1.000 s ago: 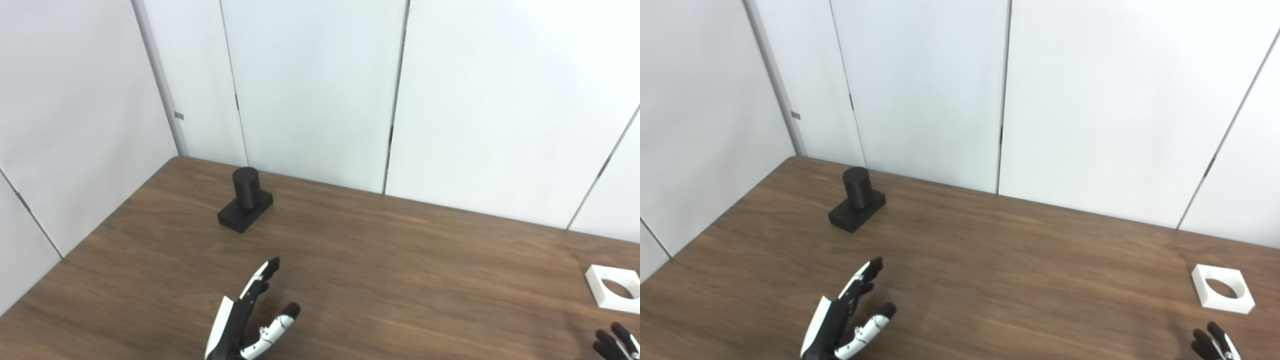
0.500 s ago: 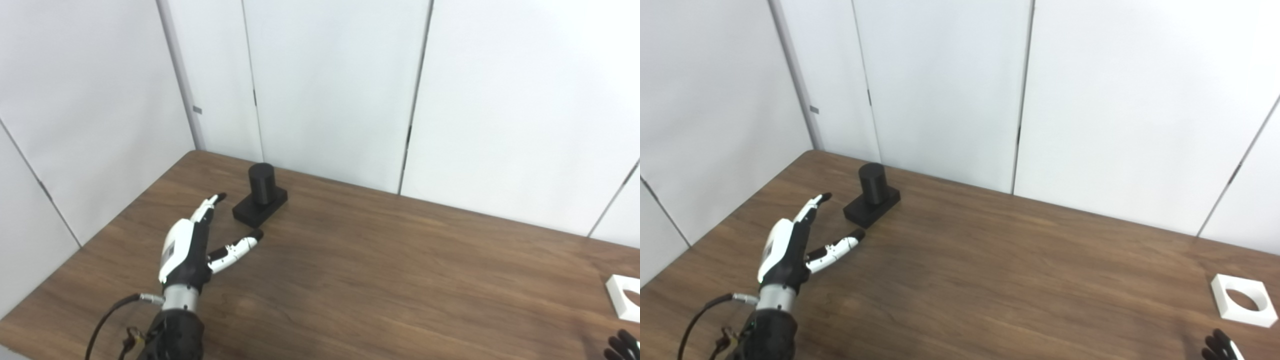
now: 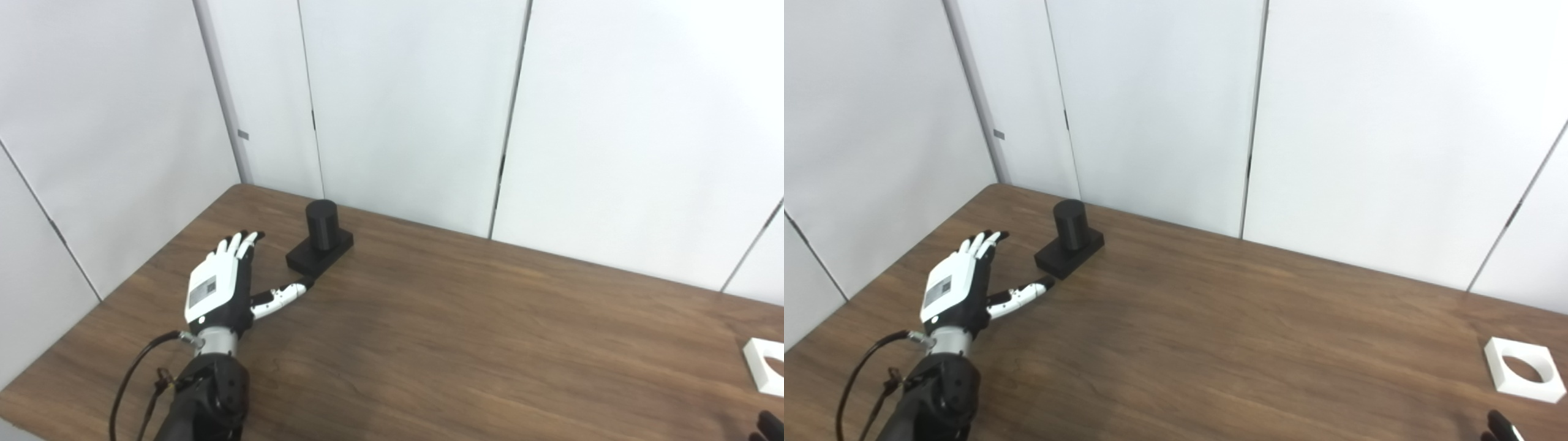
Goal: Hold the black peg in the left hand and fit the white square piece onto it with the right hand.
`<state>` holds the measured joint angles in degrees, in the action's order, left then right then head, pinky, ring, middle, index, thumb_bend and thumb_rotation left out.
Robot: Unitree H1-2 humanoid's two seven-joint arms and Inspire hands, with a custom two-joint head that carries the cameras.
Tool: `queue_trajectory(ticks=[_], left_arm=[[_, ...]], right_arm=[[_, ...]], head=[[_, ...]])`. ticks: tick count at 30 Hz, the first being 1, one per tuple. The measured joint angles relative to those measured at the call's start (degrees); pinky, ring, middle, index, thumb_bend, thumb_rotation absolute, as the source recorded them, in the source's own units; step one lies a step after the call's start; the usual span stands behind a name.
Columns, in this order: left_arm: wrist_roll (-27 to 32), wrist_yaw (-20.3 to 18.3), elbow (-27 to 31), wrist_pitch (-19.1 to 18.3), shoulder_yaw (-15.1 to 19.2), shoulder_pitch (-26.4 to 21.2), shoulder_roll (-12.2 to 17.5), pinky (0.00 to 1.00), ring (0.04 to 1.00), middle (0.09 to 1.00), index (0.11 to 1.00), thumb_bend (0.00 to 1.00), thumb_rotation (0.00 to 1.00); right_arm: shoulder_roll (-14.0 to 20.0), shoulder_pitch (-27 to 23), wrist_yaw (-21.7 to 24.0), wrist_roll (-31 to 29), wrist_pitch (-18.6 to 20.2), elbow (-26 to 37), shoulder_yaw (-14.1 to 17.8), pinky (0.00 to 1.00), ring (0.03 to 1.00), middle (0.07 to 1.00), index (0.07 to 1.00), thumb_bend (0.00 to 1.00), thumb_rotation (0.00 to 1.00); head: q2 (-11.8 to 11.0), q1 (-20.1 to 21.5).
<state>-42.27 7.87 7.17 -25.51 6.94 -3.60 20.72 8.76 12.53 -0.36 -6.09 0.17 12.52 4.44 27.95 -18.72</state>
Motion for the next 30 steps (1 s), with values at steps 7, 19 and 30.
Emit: queue_trajectory(ticks=[7,19,30], left_arm=[[-2.0,0.3,-6.8,-1.1,-0.8,-3.1,0.7,1.0,0.968,0.943,0.869,0.96,0.7],[2.3,3.9,-19.5,-0.6,-1.4,-9.1,0.7,0.99,0.936,0.902,0.811,0.94,0.6],[8.6,7.0,-28.4,3.8,-1.8,-13.9,0.6,0.99,0.935,0.904,0.817,0.96,0.58]], right_arm=[[-0.1,0.1,0.0,-1.0,1.5,1.1,0.0,0.82,0.931,0.929,0.872,0.71,1.0],[-0.4,0.3,-0.5,0.0,1.5,1.2,-0.4,0.82,0.933,0.925,0.872,0.67,1.0],[-0.4,0.2,-1.2,1.0,1.5,1.2,-0.9,0.87,0.963,0.949,0.883,0.56,1.0]], head=[[0.3,0.2],[0.1,1.9],[-0.5,2.6]])
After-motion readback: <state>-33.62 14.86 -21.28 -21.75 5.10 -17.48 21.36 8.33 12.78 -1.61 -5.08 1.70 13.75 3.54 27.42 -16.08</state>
